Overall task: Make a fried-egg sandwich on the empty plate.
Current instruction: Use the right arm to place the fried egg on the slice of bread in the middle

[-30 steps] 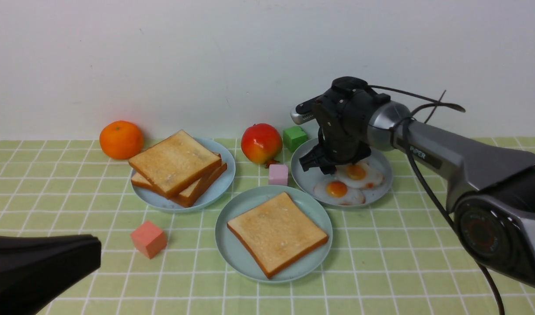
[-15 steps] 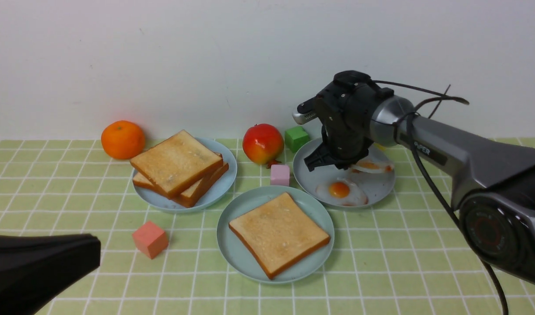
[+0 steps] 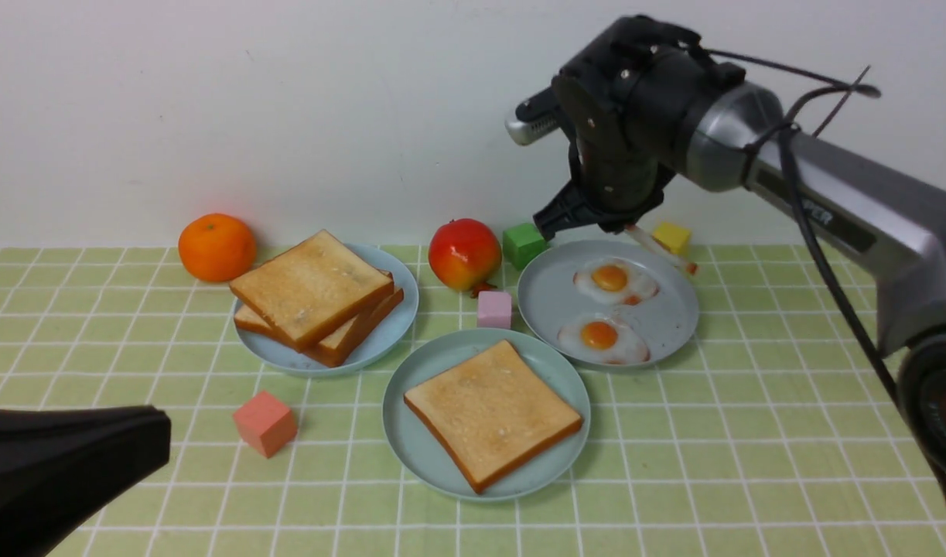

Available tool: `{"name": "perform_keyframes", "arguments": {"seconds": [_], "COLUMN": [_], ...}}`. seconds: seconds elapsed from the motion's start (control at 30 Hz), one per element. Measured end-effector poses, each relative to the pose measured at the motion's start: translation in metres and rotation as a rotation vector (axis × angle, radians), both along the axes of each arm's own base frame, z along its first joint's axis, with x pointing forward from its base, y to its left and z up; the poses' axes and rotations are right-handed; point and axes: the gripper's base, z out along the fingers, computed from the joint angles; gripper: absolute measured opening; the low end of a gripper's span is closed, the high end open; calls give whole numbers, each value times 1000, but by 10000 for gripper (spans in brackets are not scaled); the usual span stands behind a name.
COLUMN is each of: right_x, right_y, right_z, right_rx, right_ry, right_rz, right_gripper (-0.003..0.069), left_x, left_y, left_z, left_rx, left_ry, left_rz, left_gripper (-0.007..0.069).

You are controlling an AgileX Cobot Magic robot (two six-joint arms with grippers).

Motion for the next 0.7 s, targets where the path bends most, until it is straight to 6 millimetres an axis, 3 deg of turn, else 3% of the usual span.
{"name": "perform_keyframes", "arguments": {"seconds": [0.03, 0.07, 0.2, 0.27, 0.3, 0.33, 0.4, 0.43, 0.53, 0.7], "right_x": [0, -17, -59, -87, -89, -102, -109, -115, -118, -112], "right_y": [0, 10, 44, 73, 75, 90, 98, 106, 113, 115], "right_z": [0, 17, 38, 35, 33, 23, 17, 2, -16, -27], "right_rx": [0, 11, 41, 60, 59, 64, 68, 73, 107, 118], "right_ry": [0, -10, -15, 3, 9, 32, 43, 59, 52, 8], "right_rz": [0, 23, 111, 178, 183, 215, 229, 241, 254, 257], "right_gripper": [62, 62, 62, 62, 62, 59, 59, 59, 59, 59], "left_x": [0, 0, 1, 0, 0, 1, 1, 1, 1, 1], "left_y": [0, 0, 2, 3, 3, 4, 4, 5, 6, 7], "left_z": [0, 0, -2, -4, -5, -6, -7, -8, -9, -10], "left_rx": [1, 7, 38, 55, 60, 68, 73, 79, 81, 89], "left_ry": [-1, -6, -1, 20, 24, 35, 42, 50, 65, 74], "left_rz": [0, 2, 9, 17, 19, 29, 36, 44, 54, 59], "left_gripper": [-13, -13, -13, -13, -13, -12, -11, -11, -10, -10]}}
